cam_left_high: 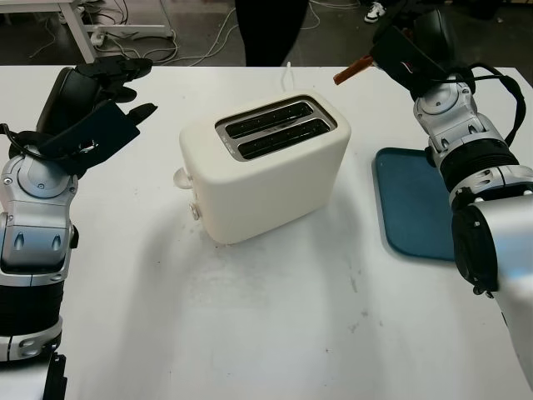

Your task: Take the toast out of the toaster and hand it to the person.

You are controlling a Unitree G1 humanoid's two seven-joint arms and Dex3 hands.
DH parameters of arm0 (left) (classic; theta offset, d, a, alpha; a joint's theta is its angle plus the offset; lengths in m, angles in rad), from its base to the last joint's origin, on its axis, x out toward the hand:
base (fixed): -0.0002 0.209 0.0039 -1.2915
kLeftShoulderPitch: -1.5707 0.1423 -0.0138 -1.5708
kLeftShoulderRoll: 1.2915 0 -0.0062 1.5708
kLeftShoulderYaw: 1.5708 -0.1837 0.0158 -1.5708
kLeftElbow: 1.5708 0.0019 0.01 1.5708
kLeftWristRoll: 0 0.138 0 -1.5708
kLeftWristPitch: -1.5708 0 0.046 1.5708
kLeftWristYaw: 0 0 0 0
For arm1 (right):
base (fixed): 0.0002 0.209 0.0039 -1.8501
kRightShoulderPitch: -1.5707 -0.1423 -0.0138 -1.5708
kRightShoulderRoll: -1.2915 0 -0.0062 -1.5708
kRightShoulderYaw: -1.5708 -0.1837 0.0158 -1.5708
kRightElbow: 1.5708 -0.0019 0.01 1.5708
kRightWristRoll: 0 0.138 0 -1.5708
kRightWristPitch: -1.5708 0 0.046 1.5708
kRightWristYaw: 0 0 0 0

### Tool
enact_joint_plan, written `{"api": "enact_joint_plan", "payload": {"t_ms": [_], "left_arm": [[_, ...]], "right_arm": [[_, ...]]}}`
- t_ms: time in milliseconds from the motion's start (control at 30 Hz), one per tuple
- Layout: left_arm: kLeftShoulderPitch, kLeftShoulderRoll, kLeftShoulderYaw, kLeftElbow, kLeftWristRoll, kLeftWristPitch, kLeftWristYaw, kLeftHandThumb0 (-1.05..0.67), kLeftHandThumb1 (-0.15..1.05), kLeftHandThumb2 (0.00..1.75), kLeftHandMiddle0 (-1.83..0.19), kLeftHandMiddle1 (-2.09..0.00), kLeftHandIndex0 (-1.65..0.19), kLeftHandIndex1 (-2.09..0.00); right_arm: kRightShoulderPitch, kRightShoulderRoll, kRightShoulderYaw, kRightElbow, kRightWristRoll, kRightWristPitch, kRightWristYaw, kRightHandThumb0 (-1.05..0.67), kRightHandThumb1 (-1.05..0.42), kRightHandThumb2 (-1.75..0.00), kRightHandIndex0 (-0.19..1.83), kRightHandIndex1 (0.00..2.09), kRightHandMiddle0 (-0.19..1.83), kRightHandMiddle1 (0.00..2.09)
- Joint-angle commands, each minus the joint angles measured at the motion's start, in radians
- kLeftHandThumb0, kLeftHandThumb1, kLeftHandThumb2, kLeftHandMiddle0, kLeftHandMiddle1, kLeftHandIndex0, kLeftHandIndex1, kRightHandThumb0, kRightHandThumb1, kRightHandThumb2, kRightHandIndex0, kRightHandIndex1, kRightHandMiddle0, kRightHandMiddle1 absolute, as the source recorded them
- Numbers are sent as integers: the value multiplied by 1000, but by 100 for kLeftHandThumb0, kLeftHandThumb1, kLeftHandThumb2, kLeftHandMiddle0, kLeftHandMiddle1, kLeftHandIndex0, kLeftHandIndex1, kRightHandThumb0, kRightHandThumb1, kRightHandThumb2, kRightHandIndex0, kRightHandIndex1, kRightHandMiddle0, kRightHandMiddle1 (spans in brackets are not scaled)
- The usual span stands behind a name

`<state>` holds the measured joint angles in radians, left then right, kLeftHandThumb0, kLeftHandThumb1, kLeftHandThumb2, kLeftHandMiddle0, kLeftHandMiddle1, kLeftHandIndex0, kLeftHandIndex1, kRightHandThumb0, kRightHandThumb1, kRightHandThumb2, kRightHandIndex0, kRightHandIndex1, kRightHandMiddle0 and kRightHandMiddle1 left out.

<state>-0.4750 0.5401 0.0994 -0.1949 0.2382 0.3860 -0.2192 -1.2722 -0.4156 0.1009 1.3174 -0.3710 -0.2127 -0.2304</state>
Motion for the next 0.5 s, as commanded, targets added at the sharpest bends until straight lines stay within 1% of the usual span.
{"api": "enact_joint_plan", "payload": {"t_ms": [0, 100, 200, 367, 467], "left_arm": [[6, -2, 4, -6, -1, 4, 2, -39, 92, 20, -43, -55, -60, 0], [7, 0, 3, -7, 1, 0, 2, -39, 92, 20, -43, -55, -60, 0], [8, 6, 0, -3, 6, -10, 1, -39, 92, 21, -45, -55, -61, -1], [6, 2, 2, -14, 2, 8, -2, -37, 92, 20, -44, -54, -60, 0], [6, 1, 1, -17, 3, 15, -1, -37, 92, 20, -44, -53, -60, 0]], "right_arm": [[3, 2, 6, 4, -6, 0, -11, -3, -92, -4, 79, 175, 56, 175], [4, 0, 4, 5, -2, -5, -10, -1, -92, -3, 75, 175, 54, 175], [1, 1, 3, 5, -1, 1, -8, -3, -92, -2, 75, 175, 54, 175], [2, 3, -19, 4, 23, -2, 11, -1, -92, -3, 77, 175, 55, 175], [5, -1, -9, 4, 8, -16, 3, 0, -91, -3, 77, 175, 55, 175]]}}
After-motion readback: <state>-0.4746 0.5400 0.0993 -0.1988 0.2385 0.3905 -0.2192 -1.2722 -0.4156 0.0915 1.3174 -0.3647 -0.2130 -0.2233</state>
